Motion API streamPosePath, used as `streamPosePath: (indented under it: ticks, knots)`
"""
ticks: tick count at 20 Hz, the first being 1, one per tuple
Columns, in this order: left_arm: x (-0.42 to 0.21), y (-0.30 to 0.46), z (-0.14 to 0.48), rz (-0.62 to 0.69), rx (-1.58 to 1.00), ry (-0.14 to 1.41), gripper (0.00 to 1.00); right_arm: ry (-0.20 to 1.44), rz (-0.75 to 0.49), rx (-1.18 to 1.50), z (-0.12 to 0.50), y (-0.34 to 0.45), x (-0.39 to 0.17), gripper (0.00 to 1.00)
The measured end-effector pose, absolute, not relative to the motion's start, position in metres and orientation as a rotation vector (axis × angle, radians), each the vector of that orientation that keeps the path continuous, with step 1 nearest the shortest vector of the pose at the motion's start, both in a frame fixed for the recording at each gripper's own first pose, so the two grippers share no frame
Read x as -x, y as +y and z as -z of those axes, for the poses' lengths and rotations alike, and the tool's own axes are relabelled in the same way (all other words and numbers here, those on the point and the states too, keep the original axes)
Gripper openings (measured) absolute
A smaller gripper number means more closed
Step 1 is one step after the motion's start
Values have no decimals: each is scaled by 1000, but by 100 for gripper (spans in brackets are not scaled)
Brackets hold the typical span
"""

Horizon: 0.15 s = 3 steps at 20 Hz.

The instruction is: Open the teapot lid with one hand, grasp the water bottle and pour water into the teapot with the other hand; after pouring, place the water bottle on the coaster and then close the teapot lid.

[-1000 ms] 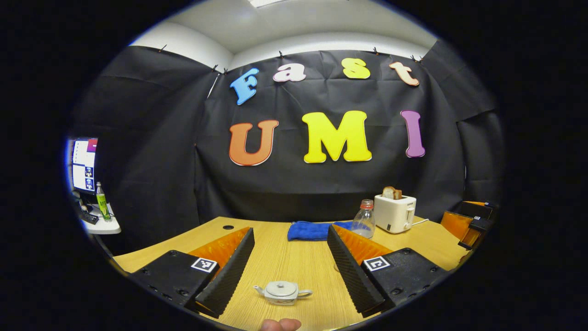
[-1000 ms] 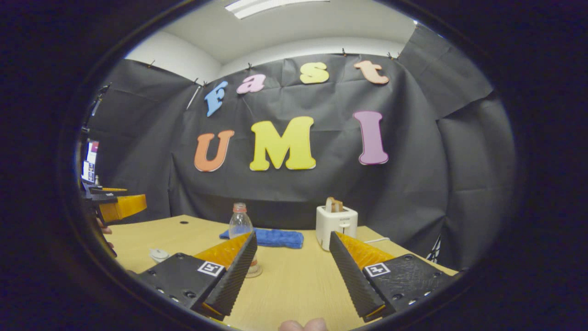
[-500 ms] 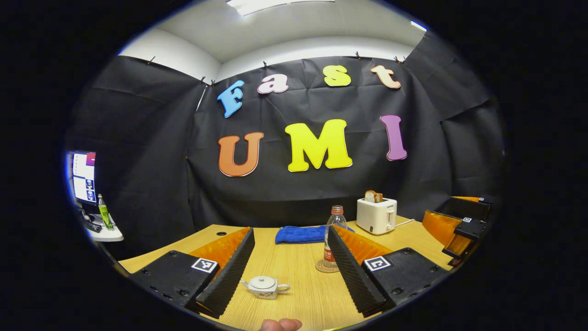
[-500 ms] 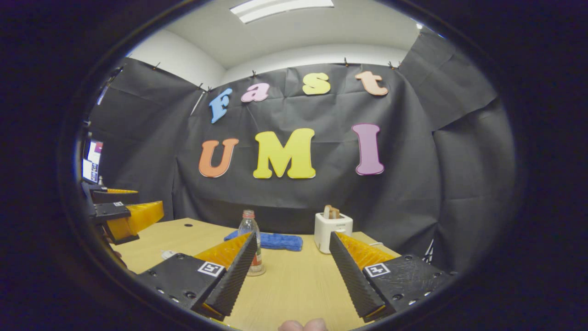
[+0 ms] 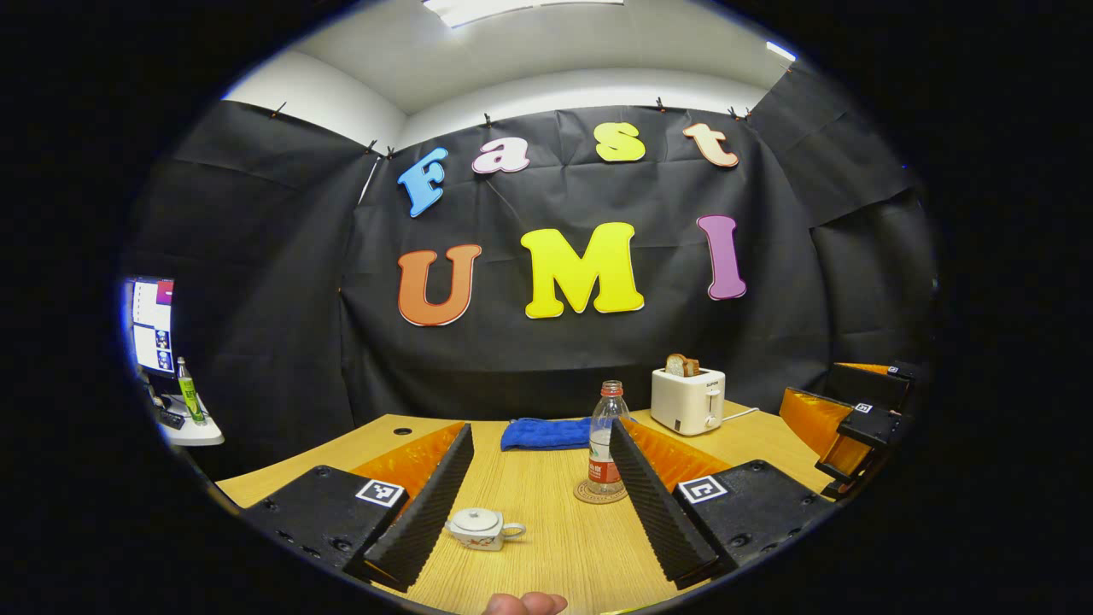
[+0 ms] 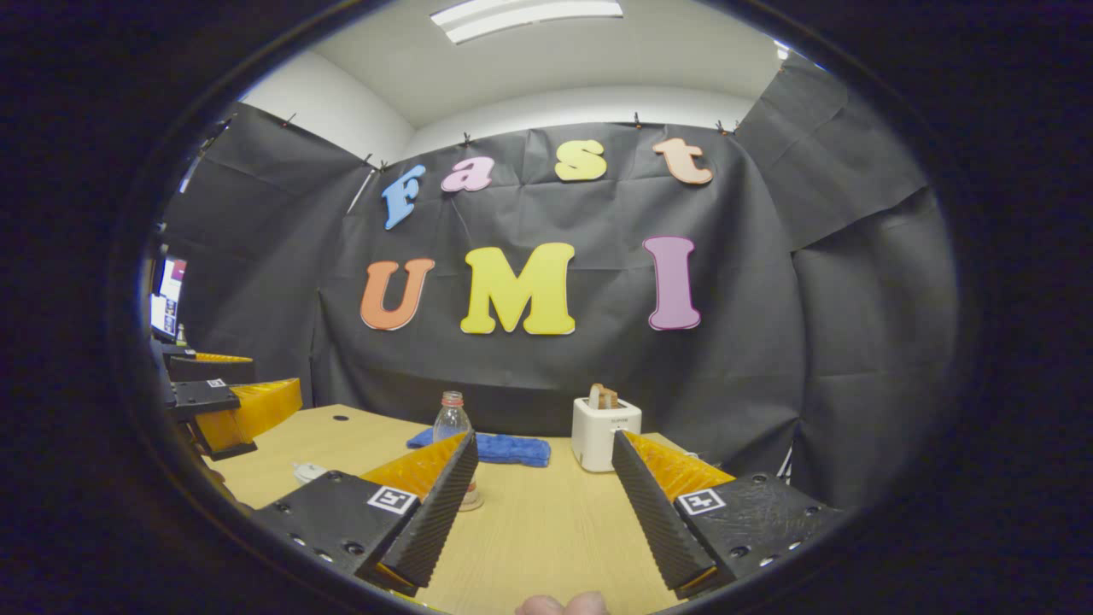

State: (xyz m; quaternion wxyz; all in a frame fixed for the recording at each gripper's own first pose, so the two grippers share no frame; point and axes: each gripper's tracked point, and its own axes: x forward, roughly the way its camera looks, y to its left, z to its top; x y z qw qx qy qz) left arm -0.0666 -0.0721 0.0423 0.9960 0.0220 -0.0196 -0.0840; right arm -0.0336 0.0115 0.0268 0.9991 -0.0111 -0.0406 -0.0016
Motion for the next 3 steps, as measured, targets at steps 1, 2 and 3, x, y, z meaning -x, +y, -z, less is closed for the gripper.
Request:
streamPosePath:
  ticks: [1, 2, 3]
  knots:
    - [66, -71, -41, 168, -43, -35, 100, -81, 1, 21, -28, 13, 34, 95]
    - [66, -71, -39, 167, -42, -33, 100, -81, -2, 18, -27, 16, 34, 95]
    - [65, -70, -40, 168, -43, -32, 100, -83, -4, 17, -28, 17, 35, 95]
